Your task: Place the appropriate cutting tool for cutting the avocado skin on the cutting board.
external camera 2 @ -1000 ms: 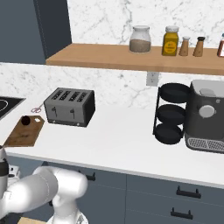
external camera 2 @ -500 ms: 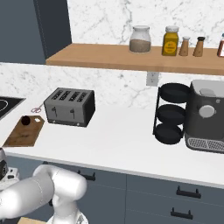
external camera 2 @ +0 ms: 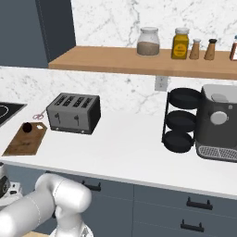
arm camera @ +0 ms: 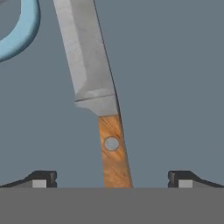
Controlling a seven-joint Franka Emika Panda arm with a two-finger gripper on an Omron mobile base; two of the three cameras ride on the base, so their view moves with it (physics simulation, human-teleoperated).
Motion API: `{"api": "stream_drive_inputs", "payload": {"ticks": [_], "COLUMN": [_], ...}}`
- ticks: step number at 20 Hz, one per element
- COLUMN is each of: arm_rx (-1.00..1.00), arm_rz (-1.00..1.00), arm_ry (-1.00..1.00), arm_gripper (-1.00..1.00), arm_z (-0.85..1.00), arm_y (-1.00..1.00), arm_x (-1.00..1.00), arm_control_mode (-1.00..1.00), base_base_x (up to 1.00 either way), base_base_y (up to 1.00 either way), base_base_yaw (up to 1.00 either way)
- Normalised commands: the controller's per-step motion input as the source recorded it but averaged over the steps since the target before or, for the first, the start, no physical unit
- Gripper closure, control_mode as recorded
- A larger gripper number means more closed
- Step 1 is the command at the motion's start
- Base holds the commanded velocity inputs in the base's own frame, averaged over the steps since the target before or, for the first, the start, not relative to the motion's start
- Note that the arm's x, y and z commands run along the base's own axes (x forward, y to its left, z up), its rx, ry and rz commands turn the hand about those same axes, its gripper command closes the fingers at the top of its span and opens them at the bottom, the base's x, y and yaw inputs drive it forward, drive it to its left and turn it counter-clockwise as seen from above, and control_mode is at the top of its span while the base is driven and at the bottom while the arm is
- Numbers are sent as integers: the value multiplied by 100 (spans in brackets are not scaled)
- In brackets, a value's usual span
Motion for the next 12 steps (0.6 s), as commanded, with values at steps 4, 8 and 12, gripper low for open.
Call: {"api": "stream_drive_inputs", "payload": {"ticks": [4,8,12], "arm_rx": [0,2,5], "arm_rz": [0,1,2], "arm_ry": [0,0,0], "arm_gripper": [100,100,100], "arm_z": [-50,-38,-18], "arm_y": [0,3,22], "arm_x": [0,-8,-36], "arm_control_mode": [-100,-100,-100], "base_base_x": [0,0,0], "base_base_y": [0,0,0], "base_base_yaw": [0,0,0]}}
